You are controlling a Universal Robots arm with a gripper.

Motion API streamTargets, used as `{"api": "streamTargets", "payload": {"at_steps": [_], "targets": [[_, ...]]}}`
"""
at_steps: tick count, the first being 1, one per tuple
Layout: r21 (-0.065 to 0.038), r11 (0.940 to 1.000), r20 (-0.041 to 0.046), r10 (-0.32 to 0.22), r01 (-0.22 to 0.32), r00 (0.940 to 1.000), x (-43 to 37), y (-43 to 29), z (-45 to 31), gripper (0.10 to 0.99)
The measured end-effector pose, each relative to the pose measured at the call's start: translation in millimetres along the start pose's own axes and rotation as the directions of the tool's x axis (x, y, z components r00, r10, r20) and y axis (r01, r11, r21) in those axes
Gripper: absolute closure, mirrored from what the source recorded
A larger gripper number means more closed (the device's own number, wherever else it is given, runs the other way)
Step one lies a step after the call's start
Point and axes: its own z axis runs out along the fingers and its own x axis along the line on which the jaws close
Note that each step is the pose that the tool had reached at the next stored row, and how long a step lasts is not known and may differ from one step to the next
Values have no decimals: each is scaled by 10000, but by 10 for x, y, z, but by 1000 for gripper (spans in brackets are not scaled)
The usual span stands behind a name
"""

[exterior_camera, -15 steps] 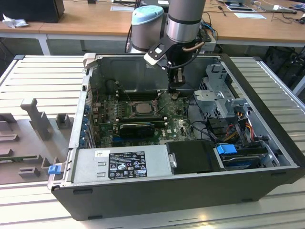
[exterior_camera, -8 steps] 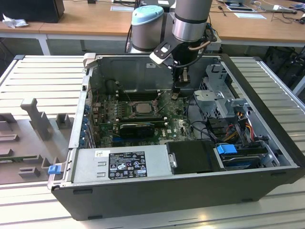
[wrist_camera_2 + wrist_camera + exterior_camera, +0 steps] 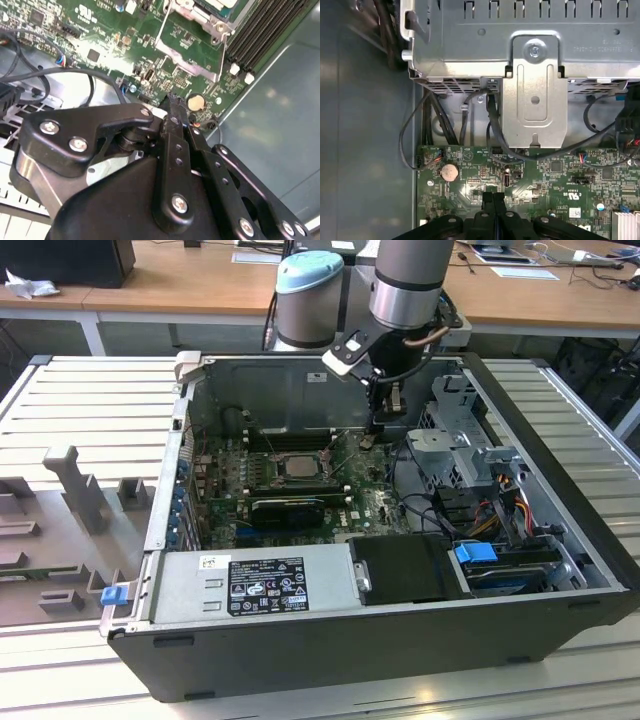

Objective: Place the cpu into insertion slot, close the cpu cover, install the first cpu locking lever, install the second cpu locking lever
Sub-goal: 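Close the cpu cover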

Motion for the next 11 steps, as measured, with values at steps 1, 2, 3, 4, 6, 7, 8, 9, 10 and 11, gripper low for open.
{"api": "streamTargets", "payload": {"at_steps": [1, 2, 3, 4, 6, 7, 8, 9, 10, 11], "targets": [[0, 10000, -1, -1, 1, 10000, -1, -39, 35, 980], [0, 10000, -1, 1, -1, 10000, -2, -63, 61, 980], [0, 10000, -1, 1, -1, 10000, -2, -76, 80, 980], [0, 10000, -2, -1, 1, 10000, -3, -79, 107, 980], [1, 10000, -1, -27, 27, 10000, -5, -100, 146, 980], [2, 10000, -2, -51, 51, 10000, -5, -122, 156, 980], [2, 10000, -1, -66, 66, 10000, -5, -141, 160, 980], [4, 10000, -3, -76, 76, 10000, -5, -155, 163, 980], [4, 10000, -2, -82, 82, 10000, -5, -164, 163, 980], [5, 10000, -2, -86, 86, 10000, -6, -167, 163, 980]]}}
